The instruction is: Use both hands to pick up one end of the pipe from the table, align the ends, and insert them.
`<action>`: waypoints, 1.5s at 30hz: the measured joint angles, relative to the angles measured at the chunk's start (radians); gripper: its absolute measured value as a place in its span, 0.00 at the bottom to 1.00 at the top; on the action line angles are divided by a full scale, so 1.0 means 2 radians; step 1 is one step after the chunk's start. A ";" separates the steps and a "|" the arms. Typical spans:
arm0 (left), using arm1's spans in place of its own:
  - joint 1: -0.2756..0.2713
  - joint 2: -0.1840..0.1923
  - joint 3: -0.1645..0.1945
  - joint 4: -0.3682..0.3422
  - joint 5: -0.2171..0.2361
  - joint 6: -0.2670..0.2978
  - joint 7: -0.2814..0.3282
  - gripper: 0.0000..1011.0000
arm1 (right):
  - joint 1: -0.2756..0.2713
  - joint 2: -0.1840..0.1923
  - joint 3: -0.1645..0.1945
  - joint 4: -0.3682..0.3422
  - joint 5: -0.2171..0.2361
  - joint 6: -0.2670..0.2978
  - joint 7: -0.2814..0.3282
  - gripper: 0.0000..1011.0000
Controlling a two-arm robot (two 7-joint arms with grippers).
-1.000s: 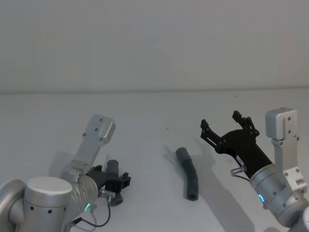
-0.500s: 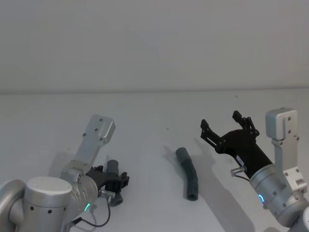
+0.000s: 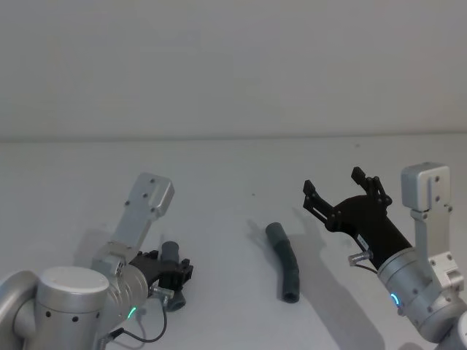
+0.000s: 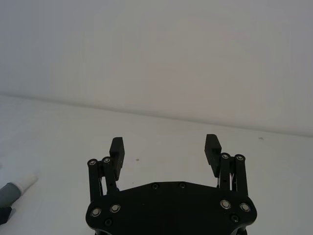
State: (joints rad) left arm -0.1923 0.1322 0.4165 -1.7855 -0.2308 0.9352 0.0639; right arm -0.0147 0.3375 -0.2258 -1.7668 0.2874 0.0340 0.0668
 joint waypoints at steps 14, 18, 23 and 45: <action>0.000 0.000 0.000 0.000 0.000 0.000 0.000 0.48 | 0.000 0.000 0.000 0.000 0.000 0.000 0.000 0.99; 0.000 0.000 0.000 0.000 0.000 0.000 0.000 0.46 | 0.000 0.000 0.000 0.000 0.000 0.000 0.000 0.99; 0.000 0.000 0.000 0.000 0.000 0.000 0.000 0.43 | 0.000 0.000 0.000 0.000 0.000 0.000 0.000 0.99; 0.000 0.000 0.000 0.000 0.000 0.000 0.000 0.34 | 0.000 0.000 0.000 0.000 0.000 0.000 0.000 0.99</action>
State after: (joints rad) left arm -0.1922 0.1322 0.4165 -1.7855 -0.2308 0.9359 0.0639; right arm -0.0147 0.3375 -0.2258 -1.7668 0.2874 0.0341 0.0668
